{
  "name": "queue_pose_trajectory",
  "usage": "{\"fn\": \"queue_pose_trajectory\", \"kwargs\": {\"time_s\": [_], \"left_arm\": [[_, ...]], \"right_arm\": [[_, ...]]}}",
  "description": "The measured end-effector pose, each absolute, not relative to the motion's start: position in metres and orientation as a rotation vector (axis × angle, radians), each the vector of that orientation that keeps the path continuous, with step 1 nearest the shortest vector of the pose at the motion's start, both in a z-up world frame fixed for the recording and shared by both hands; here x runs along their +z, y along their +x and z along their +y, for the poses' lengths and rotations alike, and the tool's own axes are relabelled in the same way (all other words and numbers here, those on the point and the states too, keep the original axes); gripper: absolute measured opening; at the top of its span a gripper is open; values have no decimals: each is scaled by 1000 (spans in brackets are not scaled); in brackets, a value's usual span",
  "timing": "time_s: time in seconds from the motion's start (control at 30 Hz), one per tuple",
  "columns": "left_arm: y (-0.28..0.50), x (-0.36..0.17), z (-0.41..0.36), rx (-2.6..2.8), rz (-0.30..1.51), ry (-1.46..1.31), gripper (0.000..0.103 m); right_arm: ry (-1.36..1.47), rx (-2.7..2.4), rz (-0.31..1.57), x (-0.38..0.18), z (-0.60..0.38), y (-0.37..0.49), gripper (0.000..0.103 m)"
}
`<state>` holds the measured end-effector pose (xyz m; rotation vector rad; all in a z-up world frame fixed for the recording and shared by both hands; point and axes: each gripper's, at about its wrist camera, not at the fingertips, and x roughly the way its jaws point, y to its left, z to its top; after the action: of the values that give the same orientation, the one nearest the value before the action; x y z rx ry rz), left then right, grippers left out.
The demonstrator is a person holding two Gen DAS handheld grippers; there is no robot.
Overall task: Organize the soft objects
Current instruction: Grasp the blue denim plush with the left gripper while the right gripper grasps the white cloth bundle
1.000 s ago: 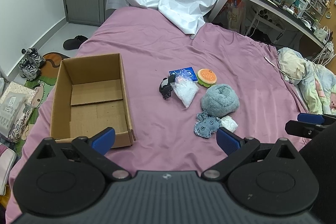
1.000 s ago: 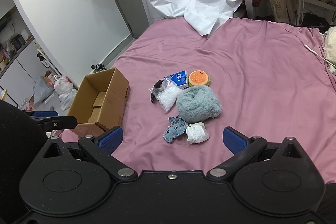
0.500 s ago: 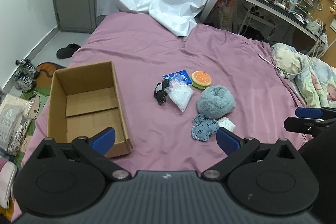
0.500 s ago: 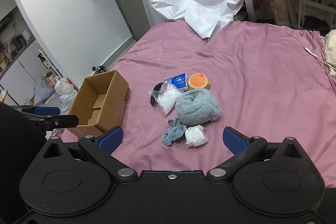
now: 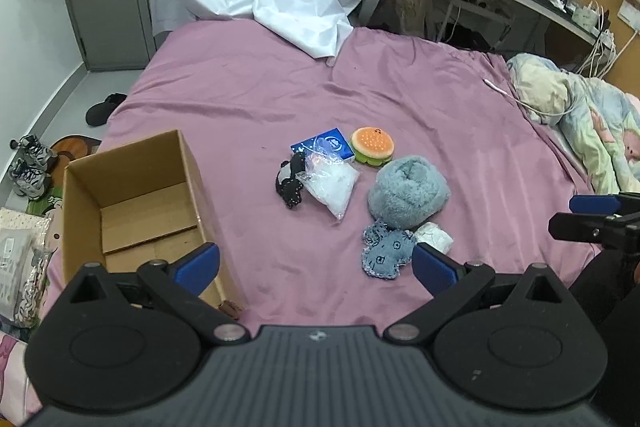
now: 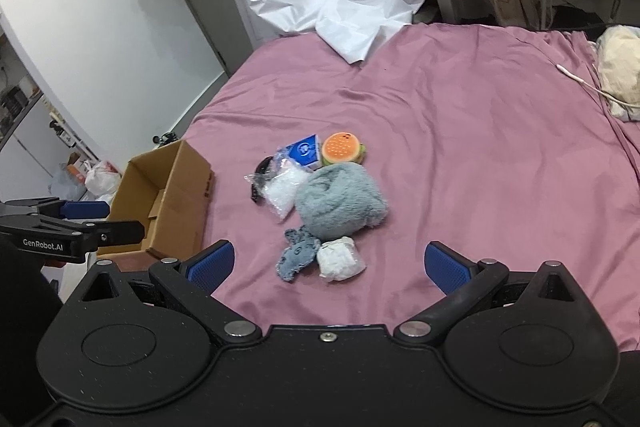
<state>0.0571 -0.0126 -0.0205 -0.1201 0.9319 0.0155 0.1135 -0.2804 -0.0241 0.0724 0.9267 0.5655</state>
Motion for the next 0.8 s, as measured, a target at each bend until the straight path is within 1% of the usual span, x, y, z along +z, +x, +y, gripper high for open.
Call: {"fn": "queue_pose_trajectory", "kwargs": {"time_s": [0.8], "left_arm": [[114,-64,-25,-81,1044,-88,102]], "right_arm": [[89,540,1020,-61,-288,142,102]]}}
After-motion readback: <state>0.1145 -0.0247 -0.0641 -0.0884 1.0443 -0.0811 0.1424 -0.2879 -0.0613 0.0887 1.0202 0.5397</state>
